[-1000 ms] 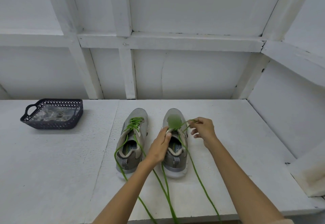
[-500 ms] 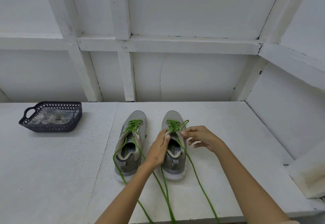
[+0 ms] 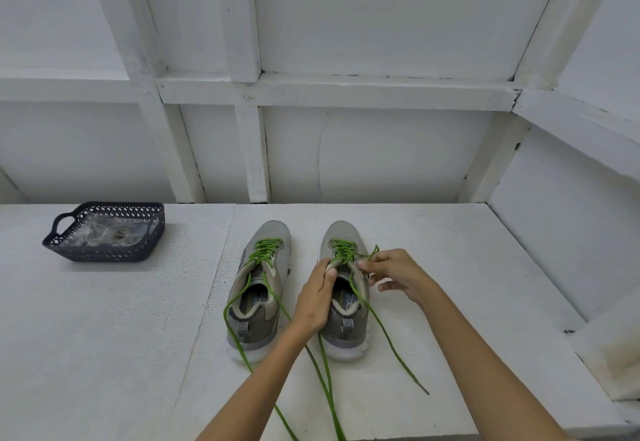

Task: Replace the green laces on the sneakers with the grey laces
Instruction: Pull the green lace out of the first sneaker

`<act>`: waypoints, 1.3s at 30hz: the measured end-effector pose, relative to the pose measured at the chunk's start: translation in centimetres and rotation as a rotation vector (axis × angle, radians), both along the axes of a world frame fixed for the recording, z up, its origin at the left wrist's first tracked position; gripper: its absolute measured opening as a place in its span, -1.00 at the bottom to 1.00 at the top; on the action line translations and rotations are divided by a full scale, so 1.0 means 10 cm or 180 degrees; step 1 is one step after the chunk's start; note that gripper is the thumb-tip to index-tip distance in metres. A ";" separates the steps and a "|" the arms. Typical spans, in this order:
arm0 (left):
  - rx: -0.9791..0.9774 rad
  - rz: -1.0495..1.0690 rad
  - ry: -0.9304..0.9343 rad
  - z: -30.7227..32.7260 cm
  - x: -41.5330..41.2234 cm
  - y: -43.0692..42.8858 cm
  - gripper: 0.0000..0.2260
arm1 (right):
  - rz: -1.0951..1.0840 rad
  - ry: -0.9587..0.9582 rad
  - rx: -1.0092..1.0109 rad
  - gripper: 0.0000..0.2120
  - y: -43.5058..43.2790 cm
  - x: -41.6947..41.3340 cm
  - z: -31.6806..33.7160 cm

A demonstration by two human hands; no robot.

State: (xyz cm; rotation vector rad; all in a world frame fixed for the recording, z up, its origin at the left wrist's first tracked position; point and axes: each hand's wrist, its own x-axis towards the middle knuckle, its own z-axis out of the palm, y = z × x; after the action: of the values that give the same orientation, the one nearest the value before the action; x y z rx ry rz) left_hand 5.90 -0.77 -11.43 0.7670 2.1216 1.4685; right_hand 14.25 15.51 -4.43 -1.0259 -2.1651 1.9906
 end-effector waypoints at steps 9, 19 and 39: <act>0.0006 0.0058 0.0051 -0.08 0.01 0.02 -0.50 | 0.0002 -0.0171 -0.0081 -0.72 0.00 0.01 0.00; -0.0013 0.0095 0.0078 -0.07 0.03 0.02 -0.54 | -0.0276 -0.0025 -0.0233 -0.76 -0.01 0.03 -0.01; -0.0125 0.0086 0.0042 -0.05 0.06 0.02 -0.50 | -0.0728 0.0126 -0.0408 -0.77 -0.03 0.05 -0.02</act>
State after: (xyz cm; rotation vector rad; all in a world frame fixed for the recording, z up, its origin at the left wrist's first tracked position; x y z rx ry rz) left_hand 6.52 -0.61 -11.92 0.7384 2.1719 1.4349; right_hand 14.74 15.23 -4.63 -1.1791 -1.8268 2.0436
